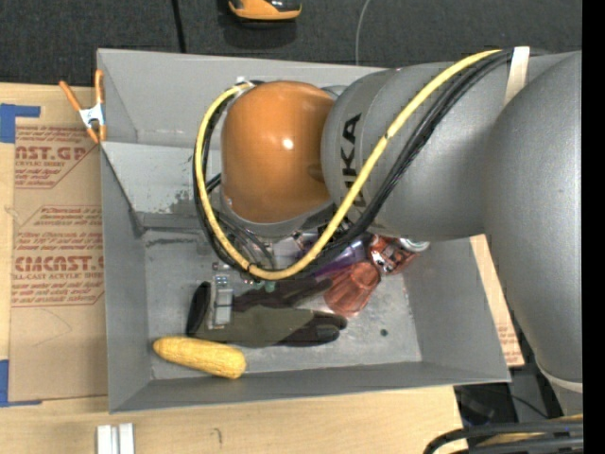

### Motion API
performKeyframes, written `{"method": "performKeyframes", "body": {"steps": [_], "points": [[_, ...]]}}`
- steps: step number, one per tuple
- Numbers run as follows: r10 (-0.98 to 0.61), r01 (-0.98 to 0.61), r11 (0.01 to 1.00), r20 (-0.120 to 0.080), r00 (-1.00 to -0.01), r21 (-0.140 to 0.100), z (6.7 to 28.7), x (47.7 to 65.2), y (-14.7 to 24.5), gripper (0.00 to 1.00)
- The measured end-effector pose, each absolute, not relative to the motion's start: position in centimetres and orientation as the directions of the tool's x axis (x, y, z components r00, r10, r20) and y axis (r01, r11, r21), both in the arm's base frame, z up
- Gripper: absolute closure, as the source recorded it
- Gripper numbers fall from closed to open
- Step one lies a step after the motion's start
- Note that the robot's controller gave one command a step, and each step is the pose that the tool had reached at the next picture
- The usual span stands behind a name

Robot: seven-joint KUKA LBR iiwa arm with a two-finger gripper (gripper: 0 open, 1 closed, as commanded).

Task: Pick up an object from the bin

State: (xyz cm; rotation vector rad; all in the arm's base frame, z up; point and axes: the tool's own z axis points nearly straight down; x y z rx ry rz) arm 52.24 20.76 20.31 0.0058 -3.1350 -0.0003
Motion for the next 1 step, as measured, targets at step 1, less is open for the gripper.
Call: {"method": "performKeyframes", "body": {"steps": [1], "points": [[-0.001,-0.001,1.000,-0.001,-1.000,0.001,20.79,52.43,20.64,0.00]]}}
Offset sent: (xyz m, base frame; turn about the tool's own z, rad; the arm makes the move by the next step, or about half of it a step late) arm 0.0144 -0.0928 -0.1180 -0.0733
